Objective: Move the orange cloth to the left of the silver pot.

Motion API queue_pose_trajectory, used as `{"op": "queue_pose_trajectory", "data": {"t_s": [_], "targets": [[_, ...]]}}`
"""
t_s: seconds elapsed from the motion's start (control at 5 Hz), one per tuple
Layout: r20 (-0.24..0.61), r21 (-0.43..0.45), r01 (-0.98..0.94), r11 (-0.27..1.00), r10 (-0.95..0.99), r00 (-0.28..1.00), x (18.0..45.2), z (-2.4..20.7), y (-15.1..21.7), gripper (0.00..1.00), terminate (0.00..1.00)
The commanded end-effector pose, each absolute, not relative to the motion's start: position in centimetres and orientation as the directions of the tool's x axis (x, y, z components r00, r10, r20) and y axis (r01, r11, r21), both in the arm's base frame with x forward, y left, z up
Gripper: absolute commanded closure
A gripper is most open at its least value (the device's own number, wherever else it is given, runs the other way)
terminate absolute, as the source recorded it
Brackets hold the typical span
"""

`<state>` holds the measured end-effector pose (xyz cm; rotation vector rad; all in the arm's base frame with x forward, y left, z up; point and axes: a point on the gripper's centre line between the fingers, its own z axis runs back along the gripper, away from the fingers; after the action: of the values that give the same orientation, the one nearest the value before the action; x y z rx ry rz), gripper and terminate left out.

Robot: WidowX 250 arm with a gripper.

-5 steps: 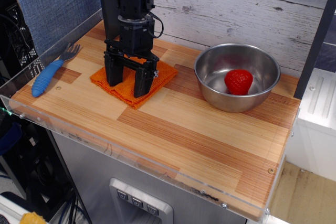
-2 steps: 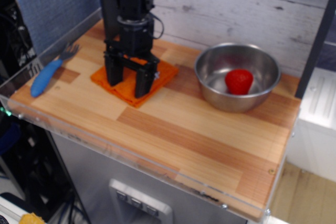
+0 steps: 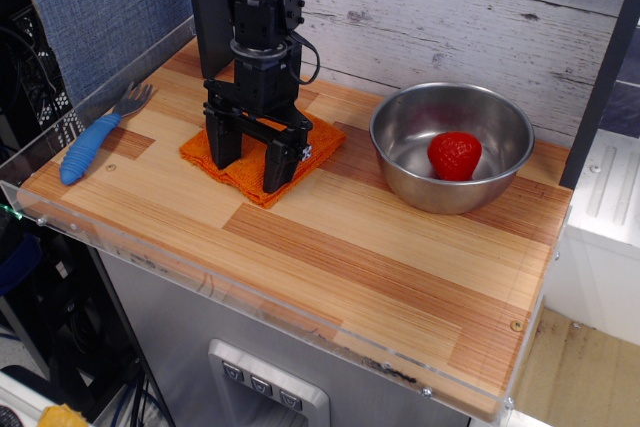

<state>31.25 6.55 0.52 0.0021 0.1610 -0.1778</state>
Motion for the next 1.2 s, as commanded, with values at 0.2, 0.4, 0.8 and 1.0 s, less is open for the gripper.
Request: {"op": "queue_pose_trajectory", "data": {"t_s": [0.2,0.4,0.8,1.0], "targets": [[-0.105,0.012,0.166,0.986,-0.164,0.981,33.0,1.5,6.5,0.00,0.00],[-0.080,0.032,0.153,0.988,-0.150,0.985,33.9,2.0,6.7,0.00,0.00],[-0.063,0.033,0.133,0.991,-0.131,0.989,34.7,2.3,6.7,0.00,0.00],[-0.028,0.038,0.114,0.993,-0.113,0.993,34.7,3.3,7.0,0.00,0.00]]}}
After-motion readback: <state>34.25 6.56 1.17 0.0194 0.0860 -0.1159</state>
